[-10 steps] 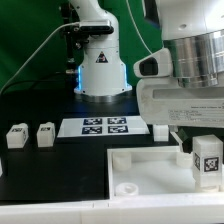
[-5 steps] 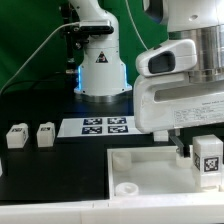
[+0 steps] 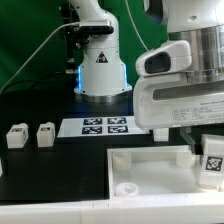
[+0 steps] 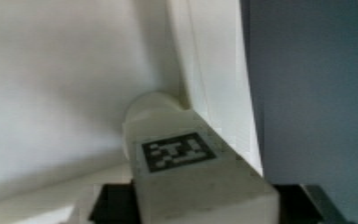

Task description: Assemble one leg

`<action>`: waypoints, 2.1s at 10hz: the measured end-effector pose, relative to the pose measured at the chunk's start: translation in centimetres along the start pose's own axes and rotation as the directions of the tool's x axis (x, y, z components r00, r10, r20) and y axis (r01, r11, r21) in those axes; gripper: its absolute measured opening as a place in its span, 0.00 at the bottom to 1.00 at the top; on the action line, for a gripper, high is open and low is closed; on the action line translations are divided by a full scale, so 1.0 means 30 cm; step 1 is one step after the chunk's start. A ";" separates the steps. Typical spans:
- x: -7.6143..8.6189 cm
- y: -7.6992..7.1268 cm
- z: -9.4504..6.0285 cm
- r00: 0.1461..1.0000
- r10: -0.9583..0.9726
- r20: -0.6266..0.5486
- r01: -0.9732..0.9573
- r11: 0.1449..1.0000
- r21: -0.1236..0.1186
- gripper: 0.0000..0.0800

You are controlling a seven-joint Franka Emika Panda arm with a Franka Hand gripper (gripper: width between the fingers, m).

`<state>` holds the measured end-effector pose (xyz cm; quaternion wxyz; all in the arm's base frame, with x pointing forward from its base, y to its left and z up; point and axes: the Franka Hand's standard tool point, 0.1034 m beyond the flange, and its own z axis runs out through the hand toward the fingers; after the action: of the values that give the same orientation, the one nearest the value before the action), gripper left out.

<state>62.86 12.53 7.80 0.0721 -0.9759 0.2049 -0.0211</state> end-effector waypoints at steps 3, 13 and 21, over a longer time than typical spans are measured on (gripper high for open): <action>-0.003 0.000 0.002 0.950 0.312 0.010 -0.312 0.950 0.009 0.40; 0.000 0.009 0.034 0.455 0.886 0.091 -0.890 0.447 0.092 0.50; -0.004 0.001 0.030 0.994 0.106 -0.028 -0.105 0.994 0.039 0.81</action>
Offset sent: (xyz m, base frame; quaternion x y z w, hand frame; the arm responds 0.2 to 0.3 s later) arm 0.0000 0.0000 0.0000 0.0000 0.0000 0.2667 0.9638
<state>62.80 12.66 6.91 0.0881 -0.9618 0.2568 -0.0359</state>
